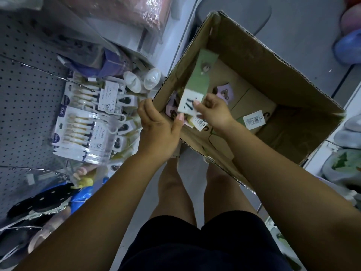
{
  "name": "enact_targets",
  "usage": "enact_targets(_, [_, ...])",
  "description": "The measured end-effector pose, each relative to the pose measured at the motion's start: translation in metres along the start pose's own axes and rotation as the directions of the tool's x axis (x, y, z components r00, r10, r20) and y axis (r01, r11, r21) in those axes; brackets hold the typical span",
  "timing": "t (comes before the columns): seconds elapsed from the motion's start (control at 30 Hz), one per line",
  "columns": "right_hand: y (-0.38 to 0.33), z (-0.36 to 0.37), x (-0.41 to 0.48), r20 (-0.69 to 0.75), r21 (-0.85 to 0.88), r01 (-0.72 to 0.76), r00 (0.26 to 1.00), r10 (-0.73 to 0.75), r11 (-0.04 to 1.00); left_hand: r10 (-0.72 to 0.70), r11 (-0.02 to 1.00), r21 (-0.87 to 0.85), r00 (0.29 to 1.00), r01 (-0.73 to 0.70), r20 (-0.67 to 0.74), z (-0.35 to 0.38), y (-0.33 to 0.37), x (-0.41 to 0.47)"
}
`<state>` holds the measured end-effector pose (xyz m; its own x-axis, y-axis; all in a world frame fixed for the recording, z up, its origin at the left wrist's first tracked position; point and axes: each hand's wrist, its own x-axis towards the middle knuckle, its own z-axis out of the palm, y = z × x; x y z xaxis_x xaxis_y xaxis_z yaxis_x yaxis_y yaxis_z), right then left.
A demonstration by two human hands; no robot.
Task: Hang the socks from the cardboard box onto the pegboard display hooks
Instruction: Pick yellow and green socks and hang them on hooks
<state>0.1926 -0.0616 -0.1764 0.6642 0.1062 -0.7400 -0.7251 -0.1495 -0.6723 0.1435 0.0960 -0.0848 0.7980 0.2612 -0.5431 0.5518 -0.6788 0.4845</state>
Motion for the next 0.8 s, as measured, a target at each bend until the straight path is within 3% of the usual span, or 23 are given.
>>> enact_targets(0.07, [0.013, 0.000, 0.002, 0.044, -0.173, 0.017, 0.999, -0.010, 0.985, 0.000, 1.000, -0.005, 1.000, 0.000, -0.001, 0.000, 0.000, 0.000])
enact_targets(0.17, [0.014, 0.006, 0.003, 0.124, -0.204, 0.020, 0.992, 0.006, 0.979, 0.005, 1.000, -0.022, 1.000, -0.005, -0.007, 0.000, -0.001, 0.000])
enact_targets(0.43, [0.014, 0.017, 0.019, 0.056, -0.464, -0.072, 0.992, 0.110, 0.883, -0.008, 0.999, -0.044, 1.000, 0.007, -0.023, 0.002, 0.001, -0.001])
enact_targets(0.63, [0.010, 0.013, 0.005, 0.005, -0.208, -0.102, 0.994, 0.105, 0.973, -0.005, 1.000, -0.022, 1.000, 0.005, -0.008, -0.001, 0.002, -0.001])
enact_targets(0.8, [-0.013, -0.016, -0.044, -0.096, 0.144, -0.130, 0.985, 0.145, 0.981, -0.069, 0.997, -0.020, 0.996, 0.071, 0.058, -0.008, 0.006, -0.003])
